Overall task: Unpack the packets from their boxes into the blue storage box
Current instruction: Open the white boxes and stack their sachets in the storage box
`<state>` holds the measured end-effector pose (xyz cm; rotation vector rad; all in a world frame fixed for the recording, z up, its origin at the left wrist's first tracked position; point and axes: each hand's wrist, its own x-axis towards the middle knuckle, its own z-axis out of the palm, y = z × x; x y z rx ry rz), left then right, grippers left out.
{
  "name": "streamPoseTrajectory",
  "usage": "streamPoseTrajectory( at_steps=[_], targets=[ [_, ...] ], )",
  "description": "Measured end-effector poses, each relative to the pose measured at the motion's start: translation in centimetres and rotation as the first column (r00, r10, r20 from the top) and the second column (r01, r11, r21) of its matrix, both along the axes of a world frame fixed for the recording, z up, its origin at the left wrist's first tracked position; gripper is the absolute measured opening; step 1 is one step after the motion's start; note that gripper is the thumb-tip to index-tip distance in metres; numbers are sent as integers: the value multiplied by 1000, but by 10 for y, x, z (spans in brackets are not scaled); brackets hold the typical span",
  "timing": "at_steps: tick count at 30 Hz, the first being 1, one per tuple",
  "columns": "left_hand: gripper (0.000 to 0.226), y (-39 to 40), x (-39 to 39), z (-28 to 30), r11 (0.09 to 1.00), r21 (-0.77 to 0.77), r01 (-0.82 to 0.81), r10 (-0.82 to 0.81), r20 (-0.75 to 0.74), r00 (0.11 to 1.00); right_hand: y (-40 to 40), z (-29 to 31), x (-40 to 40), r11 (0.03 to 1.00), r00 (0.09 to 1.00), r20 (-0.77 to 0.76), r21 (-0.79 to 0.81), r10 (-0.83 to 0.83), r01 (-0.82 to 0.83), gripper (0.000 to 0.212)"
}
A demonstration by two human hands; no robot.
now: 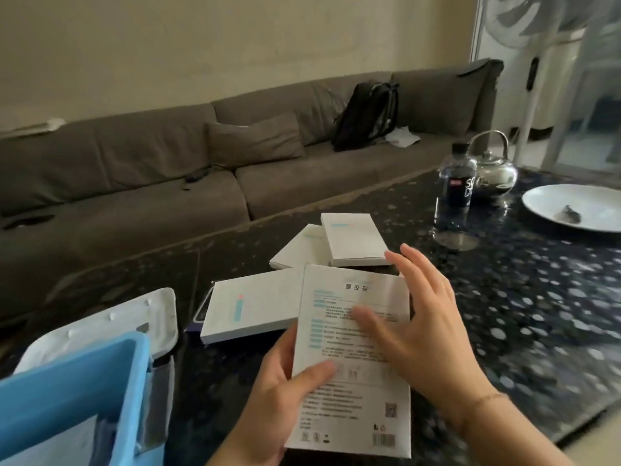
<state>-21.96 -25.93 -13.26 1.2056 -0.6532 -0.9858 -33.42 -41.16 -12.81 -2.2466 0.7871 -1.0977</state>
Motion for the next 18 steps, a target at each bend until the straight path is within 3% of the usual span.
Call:
streamPoseTrajectory(
  at_steps=[2,6,18],
  targets=[
    [45,0,1,-6,998,-34,50,-50,0,999,2,-3,2,992,999,52,-125,13,-7,64],
    [55,4,2,-16,989,-117,93,-99,-44,994,3,-7,12,993,984,136,25,111,-116,44],
    [60,10,12,-13,982,-143,121,-128,-44,991,-3,-10,20,982,915,377,59,146,-181,11]
  ],
)
